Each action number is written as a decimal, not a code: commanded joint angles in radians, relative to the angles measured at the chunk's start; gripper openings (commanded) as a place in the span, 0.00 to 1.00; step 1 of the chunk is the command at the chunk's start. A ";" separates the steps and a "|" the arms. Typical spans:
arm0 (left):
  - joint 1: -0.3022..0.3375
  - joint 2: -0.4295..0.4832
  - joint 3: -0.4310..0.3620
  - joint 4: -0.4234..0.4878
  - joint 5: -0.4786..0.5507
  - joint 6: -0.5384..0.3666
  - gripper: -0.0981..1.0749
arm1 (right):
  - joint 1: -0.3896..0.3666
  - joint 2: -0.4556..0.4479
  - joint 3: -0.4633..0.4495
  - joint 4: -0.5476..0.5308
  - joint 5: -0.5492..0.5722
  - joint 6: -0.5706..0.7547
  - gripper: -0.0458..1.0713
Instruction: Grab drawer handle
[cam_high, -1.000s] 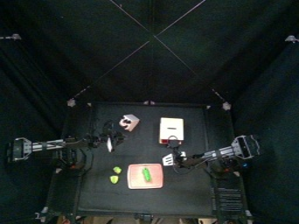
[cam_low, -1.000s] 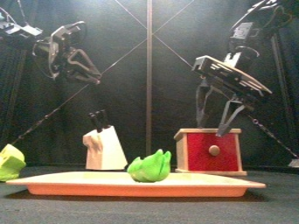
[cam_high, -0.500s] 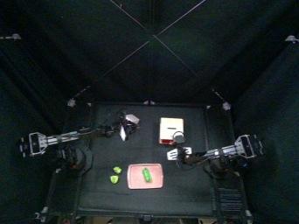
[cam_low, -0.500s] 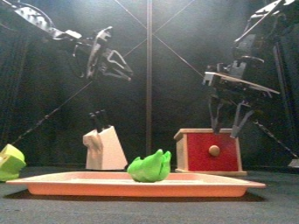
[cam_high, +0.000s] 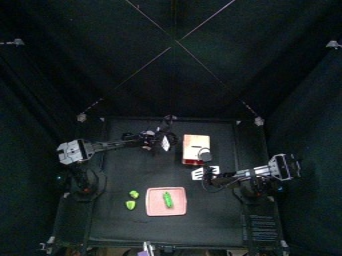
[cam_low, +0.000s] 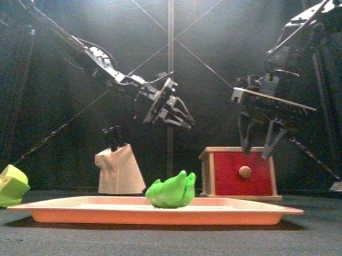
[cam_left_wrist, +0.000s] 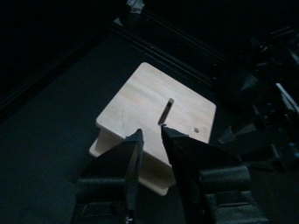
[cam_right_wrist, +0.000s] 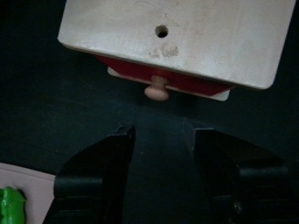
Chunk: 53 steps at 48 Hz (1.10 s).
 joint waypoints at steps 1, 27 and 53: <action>0.002 0.021 -0.069 -0.002 -0.006 0.002 0.66 | -0.006 -0.025 -0.006 -0.003 0.002 0.002 0.78; -0.020 0.132 -0.181 -0.021 0.104 0.006 0.66 | -0.028 -0.008 -0.003 -0.005 -0.035 0.002 0.78; -0.055 0.207 -0.221 -0.018 0.135 0.009 0.66 | -0.066 0.038 -0.005 -0.012 -0.058 0.000 0.78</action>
